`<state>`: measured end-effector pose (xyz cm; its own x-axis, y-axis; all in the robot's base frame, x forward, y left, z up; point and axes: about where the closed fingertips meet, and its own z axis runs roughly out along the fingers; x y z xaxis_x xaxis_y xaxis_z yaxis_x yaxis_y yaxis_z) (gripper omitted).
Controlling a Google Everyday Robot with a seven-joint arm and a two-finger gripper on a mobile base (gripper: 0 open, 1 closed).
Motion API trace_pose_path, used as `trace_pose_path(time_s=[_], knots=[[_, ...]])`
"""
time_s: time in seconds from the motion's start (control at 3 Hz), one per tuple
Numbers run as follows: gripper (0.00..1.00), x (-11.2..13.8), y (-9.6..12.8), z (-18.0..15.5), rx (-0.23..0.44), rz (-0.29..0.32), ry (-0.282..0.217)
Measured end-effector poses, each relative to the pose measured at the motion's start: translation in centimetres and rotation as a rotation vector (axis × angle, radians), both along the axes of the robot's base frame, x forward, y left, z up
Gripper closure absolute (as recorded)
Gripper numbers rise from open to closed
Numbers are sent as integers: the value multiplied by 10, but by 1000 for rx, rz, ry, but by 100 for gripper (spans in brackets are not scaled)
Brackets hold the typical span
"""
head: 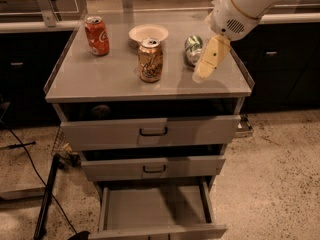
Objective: Place orange can into bottom drawer
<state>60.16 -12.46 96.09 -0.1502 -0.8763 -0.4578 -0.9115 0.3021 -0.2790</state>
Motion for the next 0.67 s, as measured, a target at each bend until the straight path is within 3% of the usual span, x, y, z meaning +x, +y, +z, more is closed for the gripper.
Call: trace_pose_path(time_s=[0.67], knots=[[0, 23, 21, -19, 130, 7, 14]])
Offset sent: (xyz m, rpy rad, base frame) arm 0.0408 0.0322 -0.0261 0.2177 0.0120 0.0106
